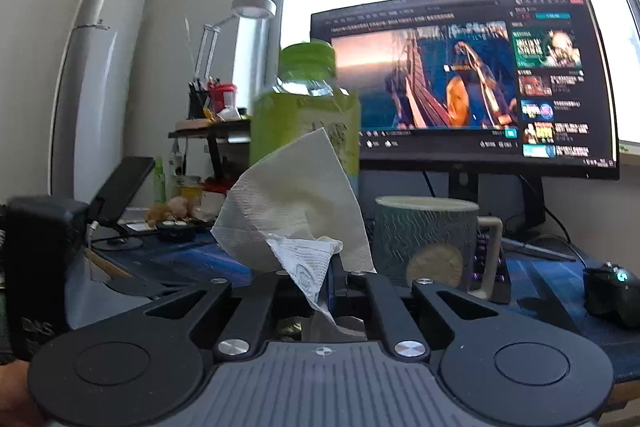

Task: Clean container
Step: 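Wipe the bottle near its label again with the tissue in the right gripper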

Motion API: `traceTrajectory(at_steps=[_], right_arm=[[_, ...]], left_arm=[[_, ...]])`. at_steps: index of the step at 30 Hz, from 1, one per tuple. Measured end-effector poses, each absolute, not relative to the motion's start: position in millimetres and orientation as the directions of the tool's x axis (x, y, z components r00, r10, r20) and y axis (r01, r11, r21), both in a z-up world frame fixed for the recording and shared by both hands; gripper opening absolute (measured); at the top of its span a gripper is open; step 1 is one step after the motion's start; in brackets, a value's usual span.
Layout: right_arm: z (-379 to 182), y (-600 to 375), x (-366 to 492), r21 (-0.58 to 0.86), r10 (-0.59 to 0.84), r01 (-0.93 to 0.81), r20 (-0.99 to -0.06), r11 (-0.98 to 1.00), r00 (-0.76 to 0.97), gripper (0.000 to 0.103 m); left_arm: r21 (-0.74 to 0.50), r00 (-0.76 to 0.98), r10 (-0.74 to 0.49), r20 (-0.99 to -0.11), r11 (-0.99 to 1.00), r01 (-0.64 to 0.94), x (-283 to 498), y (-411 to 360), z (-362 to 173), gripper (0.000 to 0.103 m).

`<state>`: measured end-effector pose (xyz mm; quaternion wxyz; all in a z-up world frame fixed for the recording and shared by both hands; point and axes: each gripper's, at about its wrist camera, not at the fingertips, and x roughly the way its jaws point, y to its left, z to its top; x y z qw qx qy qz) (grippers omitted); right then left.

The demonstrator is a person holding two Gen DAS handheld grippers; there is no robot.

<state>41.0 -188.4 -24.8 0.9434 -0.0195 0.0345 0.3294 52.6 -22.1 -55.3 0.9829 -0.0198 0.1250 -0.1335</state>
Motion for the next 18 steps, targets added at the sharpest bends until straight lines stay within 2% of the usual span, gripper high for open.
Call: traceTrajectory(at_steps=[4,12,18], right_arm=[[-20.6,-187.4,36.2,-0.012,0.642,-0.643,-0.050,0.765,0.765,0.006],[-27.8,-190.6,48.3,0.000,0.615,-0.617,-0.095,0.787,0.783,0.006],[-22.8,-188.0,40.2,-0.015,0.629,-0.632,-0.071,0.775,0.774,0.006]], left_arm=[[-0.073,0.933,-0.268,-0.241,0.963,0.258,52.8,-21.6,-55.1,0.061],[-0.069,0.933,-0.266,-0.243,0.964,0.257,53.3,-22.2,-54.7,0.061],[-0.068,0.932,-0.268,-0.243,0.963,0.259,53.3,-21.6,-54.7,0.061]])
